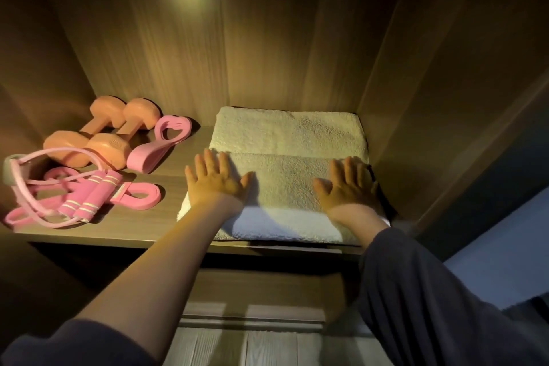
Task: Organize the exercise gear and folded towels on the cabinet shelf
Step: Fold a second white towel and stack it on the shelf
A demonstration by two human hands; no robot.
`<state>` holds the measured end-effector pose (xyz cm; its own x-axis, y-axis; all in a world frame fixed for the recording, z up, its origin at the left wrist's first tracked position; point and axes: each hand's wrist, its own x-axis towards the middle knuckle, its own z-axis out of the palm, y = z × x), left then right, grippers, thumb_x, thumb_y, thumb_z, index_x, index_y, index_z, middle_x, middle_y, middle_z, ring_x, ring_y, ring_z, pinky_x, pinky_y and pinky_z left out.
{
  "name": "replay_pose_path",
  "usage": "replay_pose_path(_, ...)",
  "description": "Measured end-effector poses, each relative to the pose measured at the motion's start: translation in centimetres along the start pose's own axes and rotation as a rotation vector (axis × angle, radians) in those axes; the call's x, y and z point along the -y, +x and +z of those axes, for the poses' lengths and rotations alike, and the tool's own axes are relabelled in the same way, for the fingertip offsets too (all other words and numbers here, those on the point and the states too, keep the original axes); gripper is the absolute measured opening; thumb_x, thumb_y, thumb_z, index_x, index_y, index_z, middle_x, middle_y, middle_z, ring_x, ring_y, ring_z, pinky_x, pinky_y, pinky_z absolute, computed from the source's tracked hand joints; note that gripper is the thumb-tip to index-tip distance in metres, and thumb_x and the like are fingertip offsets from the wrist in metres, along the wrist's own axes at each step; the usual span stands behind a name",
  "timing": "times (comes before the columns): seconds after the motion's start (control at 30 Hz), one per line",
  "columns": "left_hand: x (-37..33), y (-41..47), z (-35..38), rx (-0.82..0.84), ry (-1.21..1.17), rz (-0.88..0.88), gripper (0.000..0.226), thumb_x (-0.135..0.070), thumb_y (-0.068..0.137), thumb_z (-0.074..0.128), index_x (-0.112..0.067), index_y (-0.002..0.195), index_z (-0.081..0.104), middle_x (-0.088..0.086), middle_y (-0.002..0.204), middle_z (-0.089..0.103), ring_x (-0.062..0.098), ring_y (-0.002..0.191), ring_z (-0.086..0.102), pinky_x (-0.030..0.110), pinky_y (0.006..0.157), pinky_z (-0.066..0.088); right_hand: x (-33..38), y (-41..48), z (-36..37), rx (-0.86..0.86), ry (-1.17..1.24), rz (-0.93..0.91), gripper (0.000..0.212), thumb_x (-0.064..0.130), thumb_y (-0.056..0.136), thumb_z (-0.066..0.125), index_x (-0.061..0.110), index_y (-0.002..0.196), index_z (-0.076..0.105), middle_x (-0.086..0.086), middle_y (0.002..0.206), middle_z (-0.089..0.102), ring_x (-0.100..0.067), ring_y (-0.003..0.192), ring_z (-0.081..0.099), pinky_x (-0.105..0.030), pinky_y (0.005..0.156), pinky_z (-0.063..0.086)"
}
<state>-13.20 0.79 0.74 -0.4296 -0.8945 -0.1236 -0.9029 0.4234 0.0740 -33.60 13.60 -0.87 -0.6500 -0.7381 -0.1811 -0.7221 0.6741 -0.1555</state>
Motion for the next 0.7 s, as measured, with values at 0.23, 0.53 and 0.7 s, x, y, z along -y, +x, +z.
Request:
replay_pose_path(0.23,-1.1,0.1,0.4,-0.074,0.009,0.32,0.069,-0.061,0.096,0.004,-0.027,0.152,-0.019,0.004,0.159,-0.025,0.026,0.146,-0.024,0.051,0.119,-0.011,2.3,0.2,0.1,-0.1,-0.023,-0.188,0.064,0.06,0.098,0.01,0.037,0.153,-0.011,0.009,0.16,-0.025,-0.02,0.146,-0.027,-0.053,0.114,-0.018)
replay_pose_path(0.53,-1.4,-1.2,1.1,-0.032,0.002,0.377,0.065,-0.063,0.096,0.003,-0.036,0.152,-0.015,0.001,0.161,-0.022,0.021,0.147,-0.023,0.052,0.119,-0.009,1.9,-0.4,0.9,-0.027,-0.049,-0.234,0.06,0.061,0.098,0.007,0.044,0.151,-0.013,0.013,0.159,-0.026,-0.015,0.146,-0.027,-0.055,0.116,-0.017)
replay_pose_path(0.7,-1.3,-0.5,1.5,-0.032,0.035,0.357,0.069,-0.065,0.091,-0.002,-0.035,0.152,-0.016,0.001,0.161,-0.022,0.023,0.147,-0.022,0.054,0.119,-0.009,1.5,-0.6,1.1,-0.008,-0.048,-0.272,0.058,0.06,0.097,0.005,0.047,0.149,-0.017,0.015,0.157,-0.029,-0.015,0.144,-0.03,-0.053,0.115,-0.02)
